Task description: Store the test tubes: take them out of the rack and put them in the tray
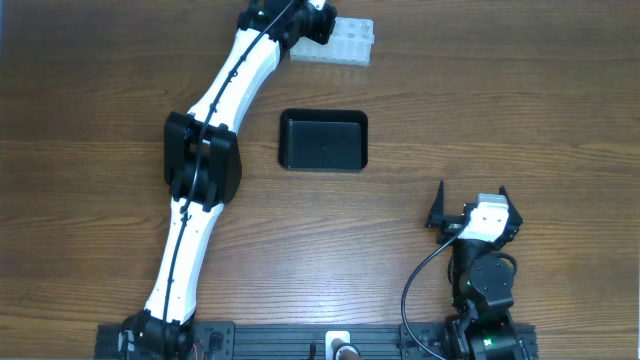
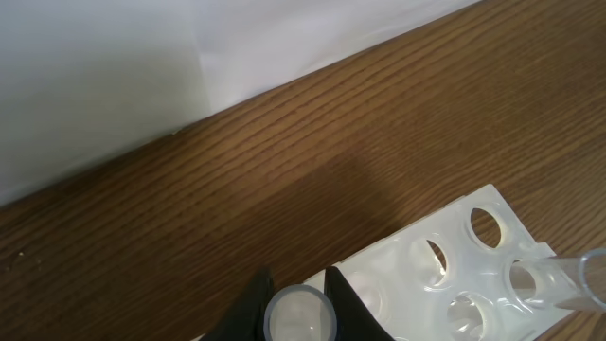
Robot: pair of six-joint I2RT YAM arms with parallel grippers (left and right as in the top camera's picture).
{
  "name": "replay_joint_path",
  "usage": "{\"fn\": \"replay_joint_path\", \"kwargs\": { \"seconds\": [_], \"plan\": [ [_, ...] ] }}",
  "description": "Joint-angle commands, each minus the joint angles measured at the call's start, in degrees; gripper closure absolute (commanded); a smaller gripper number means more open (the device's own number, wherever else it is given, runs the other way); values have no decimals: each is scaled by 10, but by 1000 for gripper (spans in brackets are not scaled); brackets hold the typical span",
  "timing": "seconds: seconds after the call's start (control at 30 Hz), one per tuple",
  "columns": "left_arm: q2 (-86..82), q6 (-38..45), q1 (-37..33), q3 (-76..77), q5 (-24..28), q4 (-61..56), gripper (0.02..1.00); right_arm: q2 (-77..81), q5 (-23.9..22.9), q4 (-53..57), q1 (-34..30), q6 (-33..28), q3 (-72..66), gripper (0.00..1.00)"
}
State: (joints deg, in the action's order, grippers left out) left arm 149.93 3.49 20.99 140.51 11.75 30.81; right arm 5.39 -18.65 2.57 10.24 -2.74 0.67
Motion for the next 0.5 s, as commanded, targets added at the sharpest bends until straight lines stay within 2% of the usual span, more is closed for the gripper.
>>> {"fn": "replay_joint_path", "kwargs": {
  "seconds": [0.03, 0.5],
  "plan": [
    [-54, 6, 2, 3, -10, 1, 873, -6, -7, 0, -3, 3, -4, 9],
    [-207, 8, 2, 3, -48, 25, 871, -6, -7, 0, -3, 3, -4, 7]
  ]
}}
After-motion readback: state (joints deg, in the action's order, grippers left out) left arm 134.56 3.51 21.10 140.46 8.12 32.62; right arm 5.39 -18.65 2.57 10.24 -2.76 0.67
